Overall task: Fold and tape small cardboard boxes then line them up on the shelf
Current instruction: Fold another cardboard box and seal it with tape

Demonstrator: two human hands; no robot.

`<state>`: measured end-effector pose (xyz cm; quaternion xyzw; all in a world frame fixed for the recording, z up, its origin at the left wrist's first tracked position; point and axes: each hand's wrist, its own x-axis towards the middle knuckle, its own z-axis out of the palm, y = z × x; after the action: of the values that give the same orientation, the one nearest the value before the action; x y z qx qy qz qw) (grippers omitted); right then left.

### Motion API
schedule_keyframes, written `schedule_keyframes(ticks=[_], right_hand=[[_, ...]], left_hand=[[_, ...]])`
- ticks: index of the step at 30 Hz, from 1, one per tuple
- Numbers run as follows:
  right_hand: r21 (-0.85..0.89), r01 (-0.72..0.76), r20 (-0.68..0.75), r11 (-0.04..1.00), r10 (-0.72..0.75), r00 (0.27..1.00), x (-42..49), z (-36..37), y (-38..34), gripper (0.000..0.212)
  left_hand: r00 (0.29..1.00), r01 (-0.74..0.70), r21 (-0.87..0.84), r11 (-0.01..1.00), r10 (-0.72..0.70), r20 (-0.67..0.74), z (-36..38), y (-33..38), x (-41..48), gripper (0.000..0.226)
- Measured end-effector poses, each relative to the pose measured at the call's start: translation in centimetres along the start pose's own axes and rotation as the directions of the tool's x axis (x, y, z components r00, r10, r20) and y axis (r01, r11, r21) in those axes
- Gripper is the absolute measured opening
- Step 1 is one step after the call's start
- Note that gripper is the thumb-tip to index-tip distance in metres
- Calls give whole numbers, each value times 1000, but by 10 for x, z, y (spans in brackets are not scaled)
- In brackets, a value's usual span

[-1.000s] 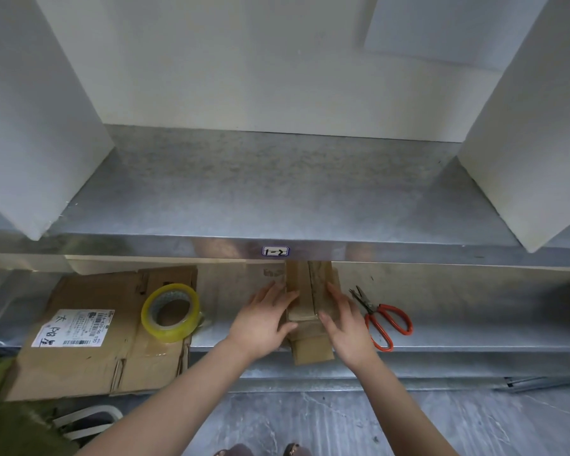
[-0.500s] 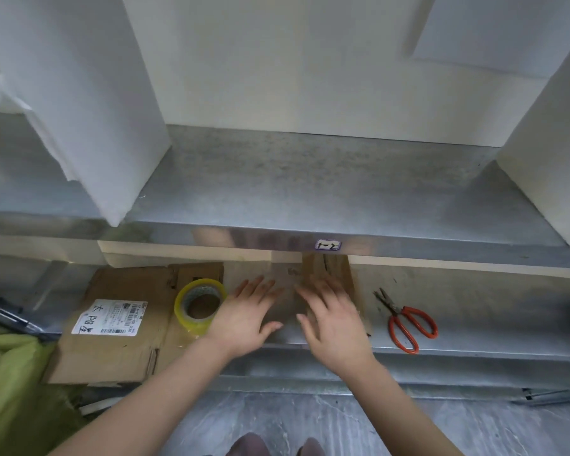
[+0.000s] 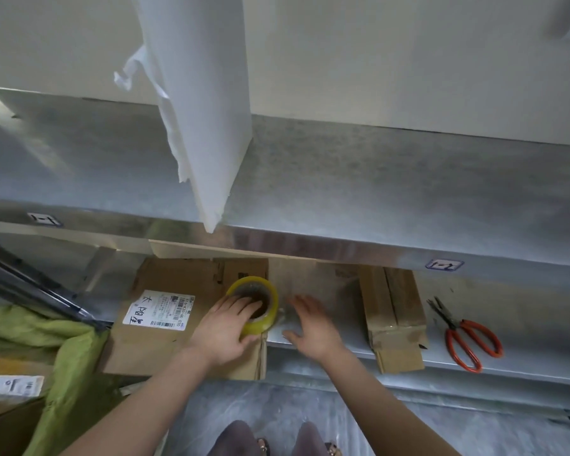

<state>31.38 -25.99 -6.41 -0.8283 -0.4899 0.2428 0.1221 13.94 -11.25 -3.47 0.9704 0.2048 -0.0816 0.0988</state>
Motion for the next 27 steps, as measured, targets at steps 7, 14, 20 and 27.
schedule_keyframes(ticks=[7,14,20,27], right_hand=[[137,-44,-91,990,57,994,19,6,-11,34],[150,-129,-120,980,147,982,19,8,-15,21],[139,-166,-176,976,189,966,12,8,-24,17],[291,-210,-245,933,285,927,-6,-6,-28,14]], left_hand=[[999,-39,-21,999,38,-35,9,-5,3,65],[996,-59,-53,997,55,-71,11,-13,5,52],[992,-101,-119,988,91,-82,11,-11,4,34],[980,-193,-228,954,176,-91,-21,-8,1,44]])
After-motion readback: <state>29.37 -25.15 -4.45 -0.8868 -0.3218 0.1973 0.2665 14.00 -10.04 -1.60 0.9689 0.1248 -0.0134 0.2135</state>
